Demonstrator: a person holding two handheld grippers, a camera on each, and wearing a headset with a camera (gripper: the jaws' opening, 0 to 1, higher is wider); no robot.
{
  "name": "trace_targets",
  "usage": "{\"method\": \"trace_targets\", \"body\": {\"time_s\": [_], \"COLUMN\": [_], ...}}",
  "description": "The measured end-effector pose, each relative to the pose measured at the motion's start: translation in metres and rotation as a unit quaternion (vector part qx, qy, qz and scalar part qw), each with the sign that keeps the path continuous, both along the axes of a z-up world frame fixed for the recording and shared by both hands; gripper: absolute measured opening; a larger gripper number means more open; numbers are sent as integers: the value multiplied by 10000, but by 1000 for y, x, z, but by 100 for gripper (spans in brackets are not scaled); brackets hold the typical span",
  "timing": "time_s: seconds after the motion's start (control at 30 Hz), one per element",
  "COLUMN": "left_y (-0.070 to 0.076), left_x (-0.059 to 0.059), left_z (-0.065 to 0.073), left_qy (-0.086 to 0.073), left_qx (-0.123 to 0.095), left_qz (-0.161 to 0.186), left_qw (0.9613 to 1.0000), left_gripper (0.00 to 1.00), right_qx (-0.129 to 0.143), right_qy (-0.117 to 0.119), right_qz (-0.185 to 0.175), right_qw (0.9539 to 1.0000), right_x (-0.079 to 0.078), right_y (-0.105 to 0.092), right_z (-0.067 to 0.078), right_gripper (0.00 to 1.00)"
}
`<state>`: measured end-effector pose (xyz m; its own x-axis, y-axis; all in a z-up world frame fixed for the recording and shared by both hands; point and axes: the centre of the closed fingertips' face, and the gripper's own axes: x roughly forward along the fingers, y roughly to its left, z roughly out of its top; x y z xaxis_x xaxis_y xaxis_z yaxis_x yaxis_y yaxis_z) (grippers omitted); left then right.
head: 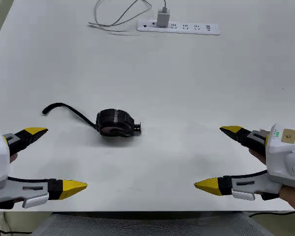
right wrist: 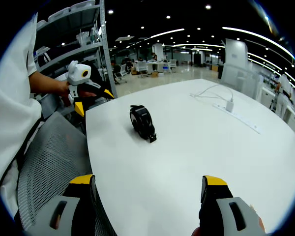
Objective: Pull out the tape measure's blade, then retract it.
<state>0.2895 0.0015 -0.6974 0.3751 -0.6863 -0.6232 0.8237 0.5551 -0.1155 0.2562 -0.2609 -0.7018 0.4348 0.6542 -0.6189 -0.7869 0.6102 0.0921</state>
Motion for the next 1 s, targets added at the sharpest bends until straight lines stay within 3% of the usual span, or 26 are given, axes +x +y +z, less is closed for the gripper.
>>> {"method": "trace_targets", "body": {"time_s": [0.53, 1.0], "left_y": [-4, -17], "left_x": [4, 18], "left_z": [-3, -11], "left_qy": [24, -57], "left_qx": [16, 187], "left_qz": [-93, -478], "left_qw": [10000, 9987], "left_gripper": [92, 91], "right_qx": [-23, -129], "right_qy": [-3, -23], "right_qz": [-20, 246], "right_qw": [10000, 9996], "right_x": [4, 19], "right_y": [-1, 6], "right_z": [-3, -9], "right_gripper": [87, 88]}}
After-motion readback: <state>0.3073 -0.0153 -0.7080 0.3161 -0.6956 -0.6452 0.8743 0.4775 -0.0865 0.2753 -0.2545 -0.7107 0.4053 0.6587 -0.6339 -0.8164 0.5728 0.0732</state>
